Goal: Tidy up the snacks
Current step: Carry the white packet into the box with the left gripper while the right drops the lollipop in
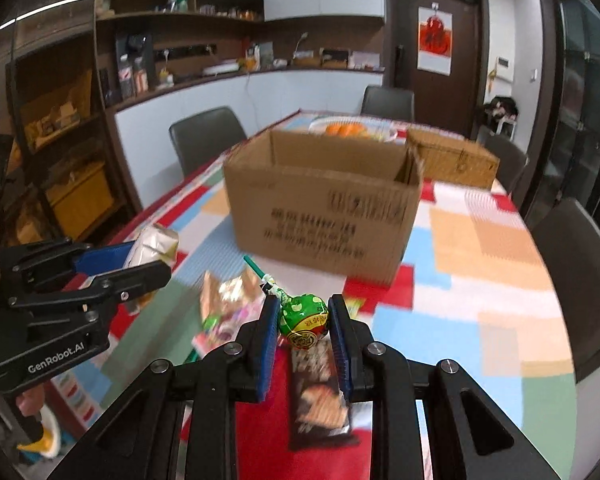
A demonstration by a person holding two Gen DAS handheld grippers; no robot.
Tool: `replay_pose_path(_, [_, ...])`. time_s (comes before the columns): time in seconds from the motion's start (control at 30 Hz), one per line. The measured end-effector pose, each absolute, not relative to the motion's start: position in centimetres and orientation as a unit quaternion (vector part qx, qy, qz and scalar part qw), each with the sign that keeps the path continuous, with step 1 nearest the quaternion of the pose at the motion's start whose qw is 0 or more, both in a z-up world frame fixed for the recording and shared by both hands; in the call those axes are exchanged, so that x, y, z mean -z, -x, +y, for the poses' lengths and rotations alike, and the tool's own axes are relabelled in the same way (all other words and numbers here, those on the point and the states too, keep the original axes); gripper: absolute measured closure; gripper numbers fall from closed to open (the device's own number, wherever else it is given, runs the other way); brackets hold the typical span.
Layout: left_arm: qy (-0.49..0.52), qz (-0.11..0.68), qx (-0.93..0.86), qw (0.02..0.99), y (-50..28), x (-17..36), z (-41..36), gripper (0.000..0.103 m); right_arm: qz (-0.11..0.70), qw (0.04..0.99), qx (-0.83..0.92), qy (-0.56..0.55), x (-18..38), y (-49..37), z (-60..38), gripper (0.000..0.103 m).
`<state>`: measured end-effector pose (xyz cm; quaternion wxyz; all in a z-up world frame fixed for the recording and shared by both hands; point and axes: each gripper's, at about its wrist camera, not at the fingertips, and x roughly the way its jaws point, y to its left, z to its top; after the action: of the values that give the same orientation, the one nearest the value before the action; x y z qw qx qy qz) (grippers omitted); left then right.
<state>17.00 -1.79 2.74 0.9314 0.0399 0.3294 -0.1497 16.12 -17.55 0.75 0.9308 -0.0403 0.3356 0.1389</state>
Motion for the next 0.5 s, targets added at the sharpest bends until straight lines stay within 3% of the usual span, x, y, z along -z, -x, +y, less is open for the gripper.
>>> replay_pose_path(0.5, [-0.063, 0.27, 0.128, 0.952, -23.6, -6.0, -3.3, 0.072, 0.266, 0.955, -0.129, 0.025, -4.4, -23.1, -19.0, 0.077])
